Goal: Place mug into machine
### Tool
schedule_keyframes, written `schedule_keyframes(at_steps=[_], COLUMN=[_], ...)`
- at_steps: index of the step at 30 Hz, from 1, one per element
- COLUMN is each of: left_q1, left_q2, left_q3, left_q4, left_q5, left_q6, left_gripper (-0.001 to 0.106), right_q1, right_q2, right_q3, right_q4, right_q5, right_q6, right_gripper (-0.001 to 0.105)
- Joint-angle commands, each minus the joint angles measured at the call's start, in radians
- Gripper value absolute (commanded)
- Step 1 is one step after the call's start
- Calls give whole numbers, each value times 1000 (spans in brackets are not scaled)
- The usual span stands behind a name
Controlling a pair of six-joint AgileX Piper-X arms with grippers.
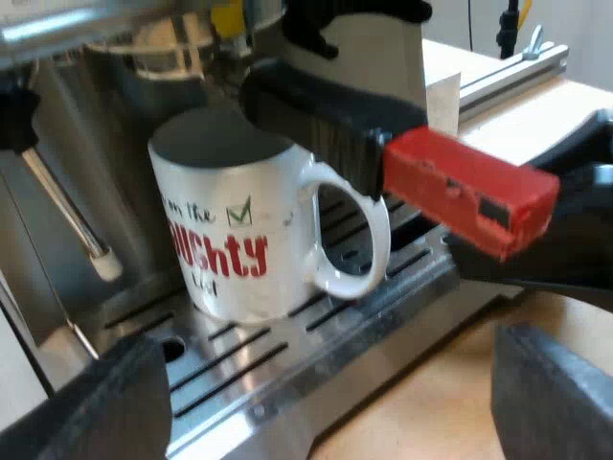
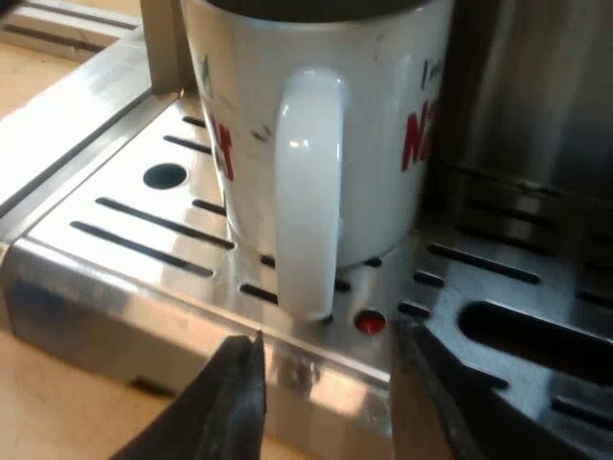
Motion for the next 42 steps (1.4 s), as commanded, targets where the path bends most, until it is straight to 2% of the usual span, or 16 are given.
schedule_keyframes(at_steps=[1,4,9,14,16,20,24,37,38,42], left_q1=[-5,-5,-5,-5,-5,-5,-5,-5,-5,-5], left_q2=[0,0,0,-5,-9,-12,-12,-12,-12,-12], left_q3=[-35,-92,-206,-287,-306,-368,-398,-405,-405,-405], left_q4=[6,81,215,242,244,270,285,290,290,292], left_q5=[-3,-3,-3,-3,0,50,56,57,57,57], left_q6=[-9,-9,-9,-9,-9,-9,-16,-16,-16,-16], left_gripper=[71,71,71,71,71,71,71,71,71,71], right_q1=[19,51,113,174,188,197,195,119,110,111], right_q2=[-57,-147,-286,-347,-348,-335,-299,-130,-95,-19], right_q3=[1,1,-3,-22,-46,-110,-169,-289,-318,-377], right_q4=[49,83,88,88,88,88,90,89,89,89], right_q5=[11,23,127,197,215,216,244,215,185,181], right_q6=[-4,-4,-4,-4,-4,-4,-4,-4,-4,-4], right_gripper=[33,27,0,0,0,0,0,0,0,0])
